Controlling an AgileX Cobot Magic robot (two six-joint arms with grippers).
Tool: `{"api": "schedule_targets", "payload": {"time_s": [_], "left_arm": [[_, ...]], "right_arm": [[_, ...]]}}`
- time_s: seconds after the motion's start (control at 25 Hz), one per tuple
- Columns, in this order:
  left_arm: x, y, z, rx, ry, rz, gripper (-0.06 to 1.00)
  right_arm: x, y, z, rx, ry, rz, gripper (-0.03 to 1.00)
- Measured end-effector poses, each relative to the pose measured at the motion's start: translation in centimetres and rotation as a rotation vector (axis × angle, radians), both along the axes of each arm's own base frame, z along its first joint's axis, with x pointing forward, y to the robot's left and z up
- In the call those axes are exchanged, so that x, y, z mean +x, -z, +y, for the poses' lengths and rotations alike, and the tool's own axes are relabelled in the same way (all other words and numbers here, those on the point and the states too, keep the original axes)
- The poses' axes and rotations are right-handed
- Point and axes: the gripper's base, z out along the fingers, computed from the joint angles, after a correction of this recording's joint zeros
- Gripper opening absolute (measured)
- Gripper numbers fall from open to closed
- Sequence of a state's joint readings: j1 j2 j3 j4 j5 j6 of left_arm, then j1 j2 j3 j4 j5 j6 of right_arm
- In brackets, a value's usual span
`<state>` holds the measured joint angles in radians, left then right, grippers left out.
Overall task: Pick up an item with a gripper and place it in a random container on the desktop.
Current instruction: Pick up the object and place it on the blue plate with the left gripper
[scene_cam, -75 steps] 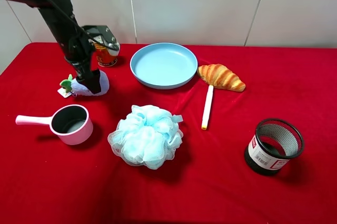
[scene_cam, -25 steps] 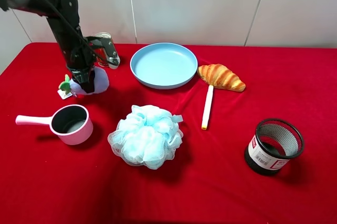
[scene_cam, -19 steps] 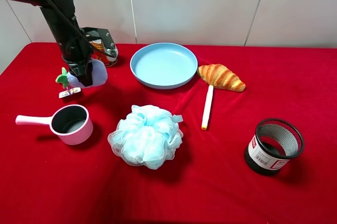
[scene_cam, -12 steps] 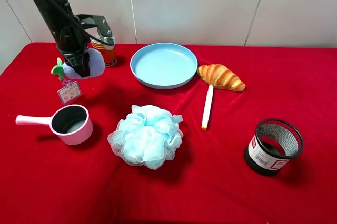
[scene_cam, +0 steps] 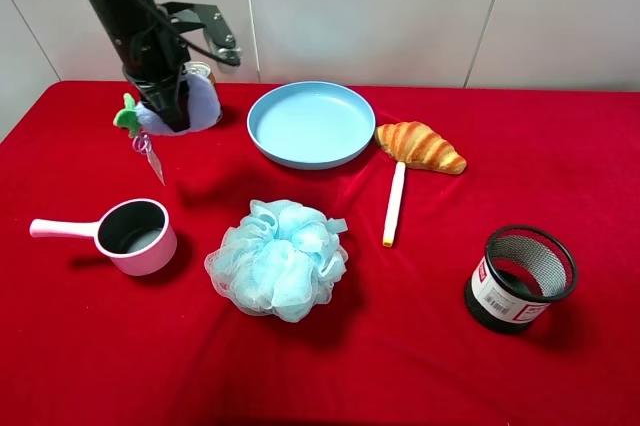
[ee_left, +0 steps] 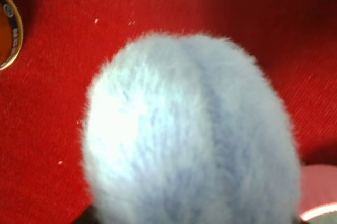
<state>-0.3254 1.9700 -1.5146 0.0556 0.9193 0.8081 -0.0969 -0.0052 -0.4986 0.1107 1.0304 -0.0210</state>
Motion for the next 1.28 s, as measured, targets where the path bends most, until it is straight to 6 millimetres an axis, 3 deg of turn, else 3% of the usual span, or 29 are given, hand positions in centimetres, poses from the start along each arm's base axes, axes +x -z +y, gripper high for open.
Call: {"api": "schedule_targets", "payload": {"time_s": [0.4,0.56,1.28], "left_arm": [[0.0,-3.1,-4.2,-0.060,-0.030,-0.086,0.32],[0.9,-4.1,-5.4,-0.085,-0.023,-0.131,0.32],[5.3,-3.1,-11.4,-0.229,-0.004,-0.316,0.32]], "right_arm": [[0.0,0.0,0.0,0.000,0.000,0.000,0.69],[0.0,0.0,0.0,0.000,0.000,0.000,0.69],[0.0,0.0,0.0,0.000,0.000,0.000,0.69]]}}
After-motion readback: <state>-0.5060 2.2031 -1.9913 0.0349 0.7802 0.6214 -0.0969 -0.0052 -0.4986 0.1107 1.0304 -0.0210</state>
